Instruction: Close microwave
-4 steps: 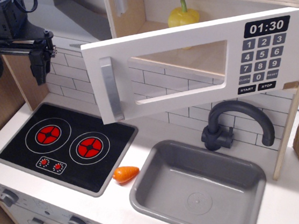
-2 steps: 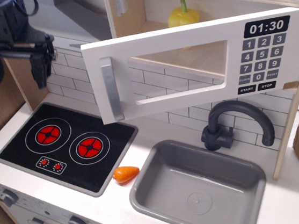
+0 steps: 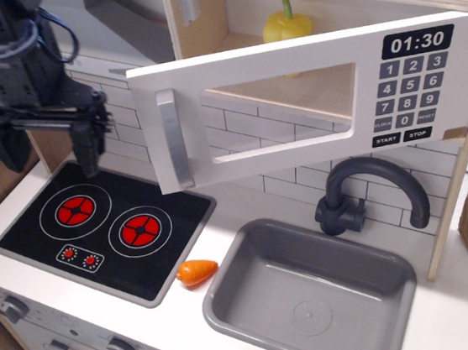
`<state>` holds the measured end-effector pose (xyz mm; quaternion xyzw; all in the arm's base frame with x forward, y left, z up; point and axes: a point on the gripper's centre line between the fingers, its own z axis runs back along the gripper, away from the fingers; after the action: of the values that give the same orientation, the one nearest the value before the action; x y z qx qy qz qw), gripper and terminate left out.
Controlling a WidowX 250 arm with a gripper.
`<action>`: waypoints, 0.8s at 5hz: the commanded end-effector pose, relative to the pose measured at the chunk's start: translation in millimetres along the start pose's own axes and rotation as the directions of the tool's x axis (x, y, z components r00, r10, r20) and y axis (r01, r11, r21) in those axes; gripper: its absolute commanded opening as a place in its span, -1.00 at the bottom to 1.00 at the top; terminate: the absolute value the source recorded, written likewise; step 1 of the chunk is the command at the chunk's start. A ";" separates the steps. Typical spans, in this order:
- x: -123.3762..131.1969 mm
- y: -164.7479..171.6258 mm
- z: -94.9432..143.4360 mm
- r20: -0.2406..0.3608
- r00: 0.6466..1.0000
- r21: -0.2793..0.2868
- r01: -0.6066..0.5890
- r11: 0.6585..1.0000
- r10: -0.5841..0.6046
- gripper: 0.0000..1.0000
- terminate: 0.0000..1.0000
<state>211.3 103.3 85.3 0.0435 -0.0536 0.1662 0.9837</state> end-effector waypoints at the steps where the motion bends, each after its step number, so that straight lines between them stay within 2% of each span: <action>1: -15.9 -56.4 13.4 -0.026 0.998 -0.051 0.050 0.997 -0.051 1.00 -1.00; 2: -31.1 -96.8 12.7 -0.024 0.998 -0.111 0.059 0.992 -0.062 1.00 -1.00; 3: -38.4 -134.8 6.8 0.002 1.000 -0.177 0.004 0.984 -0.004 1.00 -1.00; 4: -39.7 -164.5 1.5 -0.025 0.999 -0.216 -0.049 0.975 0.045 1.00 -1.00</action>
<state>220.5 -63.8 57.0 -0.0586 -0.0422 0.1880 0.9795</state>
